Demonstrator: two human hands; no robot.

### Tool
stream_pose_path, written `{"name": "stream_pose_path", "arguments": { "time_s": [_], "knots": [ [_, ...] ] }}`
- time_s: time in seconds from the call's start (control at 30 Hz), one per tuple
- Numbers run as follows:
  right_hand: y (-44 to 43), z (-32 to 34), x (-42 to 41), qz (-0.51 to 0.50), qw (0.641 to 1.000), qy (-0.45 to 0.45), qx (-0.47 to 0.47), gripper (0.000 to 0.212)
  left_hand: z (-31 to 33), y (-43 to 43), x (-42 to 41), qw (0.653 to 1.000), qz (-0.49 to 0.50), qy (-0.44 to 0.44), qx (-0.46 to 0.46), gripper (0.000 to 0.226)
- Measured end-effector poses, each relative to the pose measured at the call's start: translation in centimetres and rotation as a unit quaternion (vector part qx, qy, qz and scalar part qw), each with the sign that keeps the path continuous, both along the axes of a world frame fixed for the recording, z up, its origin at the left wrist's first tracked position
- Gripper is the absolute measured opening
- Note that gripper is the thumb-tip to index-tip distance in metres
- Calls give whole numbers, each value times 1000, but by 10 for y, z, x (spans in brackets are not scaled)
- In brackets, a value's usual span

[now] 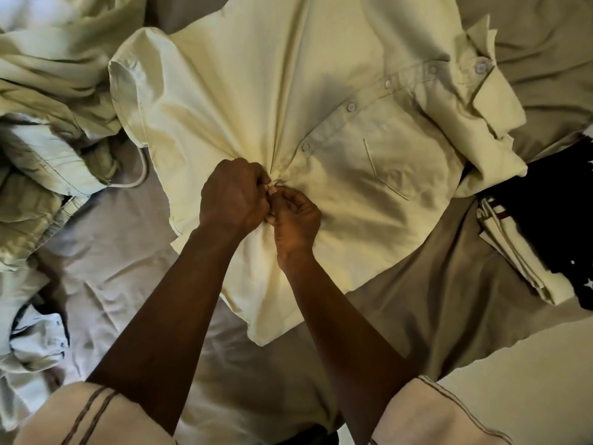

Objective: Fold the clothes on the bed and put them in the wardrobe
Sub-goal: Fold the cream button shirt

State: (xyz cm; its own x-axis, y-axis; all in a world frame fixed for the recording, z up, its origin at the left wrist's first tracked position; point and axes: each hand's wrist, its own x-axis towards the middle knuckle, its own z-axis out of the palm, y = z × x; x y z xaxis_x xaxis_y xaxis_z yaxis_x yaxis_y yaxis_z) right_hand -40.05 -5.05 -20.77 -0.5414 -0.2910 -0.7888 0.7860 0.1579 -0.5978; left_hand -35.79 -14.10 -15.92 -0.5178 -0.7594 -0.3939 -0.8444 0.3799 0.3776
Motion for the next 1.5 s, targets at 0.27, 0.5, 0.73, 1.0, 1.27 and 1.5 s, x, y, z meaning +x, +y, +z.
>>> {"name": "stream_pose_path", "arguments": {
  "time_s": [0.27, 0.5, 0.73, 1.0, 1.27, 1.5],
  "knots": [
    [4, 7, -5, 32, 998, -3, -56, 6, -2, -21, 11, 952, 205, 107, 199, 13],
    [-8, 26, 10, 104, 982, 94, 125, 33, 7, -23, 73, 976, 174, 121, -55, 8],
    [-28, 26, 62, 214, 946, 46, 239, 72, -7, -25, 104, 996, -29, 82, -14, 25],
    [-41, 17, 62, 255, 903, 89, 335, 66, -16, -43, 90, 998, -18, 39, -39, 17],
    [-51, 27, 55, 324, 874, 114, 344, 75, -19, -55, 87, 999, -37, -13, 38, 7],
    [-27, 27, 51, 233, 946, 7, 224, 31, -4, -40, 96, 996, 18, 92, -5, 10]
  ]
}}
